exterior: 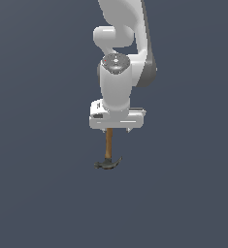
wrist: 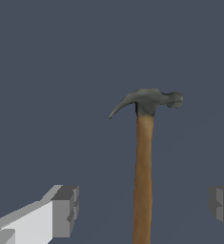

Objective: Pick up the object and move it to a goal position.

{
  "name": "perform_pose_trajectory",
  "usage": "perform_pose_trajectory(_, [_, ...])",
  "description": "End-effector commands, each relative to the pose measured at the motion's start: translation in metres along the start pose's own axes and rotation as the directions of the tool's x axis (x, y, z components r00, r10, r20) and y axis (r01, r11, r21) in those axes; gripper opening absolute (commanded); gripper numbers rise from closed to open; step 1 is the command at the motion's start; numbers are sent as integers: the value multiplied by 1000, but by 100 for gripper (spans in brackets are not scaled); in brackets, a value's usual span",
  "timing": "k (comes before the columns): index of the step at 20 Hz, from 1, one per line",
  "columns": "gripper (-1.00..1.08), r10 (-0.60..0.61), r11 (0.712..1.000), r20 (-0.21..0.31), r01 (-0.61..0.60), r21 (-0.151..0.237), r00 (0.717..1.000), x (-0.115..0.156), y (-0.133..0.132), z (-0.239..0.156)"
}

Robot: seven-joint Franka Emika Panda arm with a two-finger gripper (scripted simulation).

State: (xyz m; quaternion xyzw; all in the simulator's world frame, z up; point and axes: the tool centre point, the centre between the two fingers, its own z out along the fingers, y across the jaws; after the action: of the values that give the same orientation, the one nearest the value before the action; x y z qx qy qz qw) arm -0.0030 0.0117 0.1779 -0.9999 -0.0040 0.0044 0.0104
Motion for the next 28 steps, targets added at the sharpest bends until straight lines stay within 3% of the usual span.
perform_pose_trajectory(1, [100,0,1000,0,0,0,1000,0,0,0])
perform_pose_trajectory(16, [100,39,999,15,-39,4,999,-8,4,7])
perform_pose_trajectory(28, [100,110,994,2,-110,-7,994,-28,11,64])
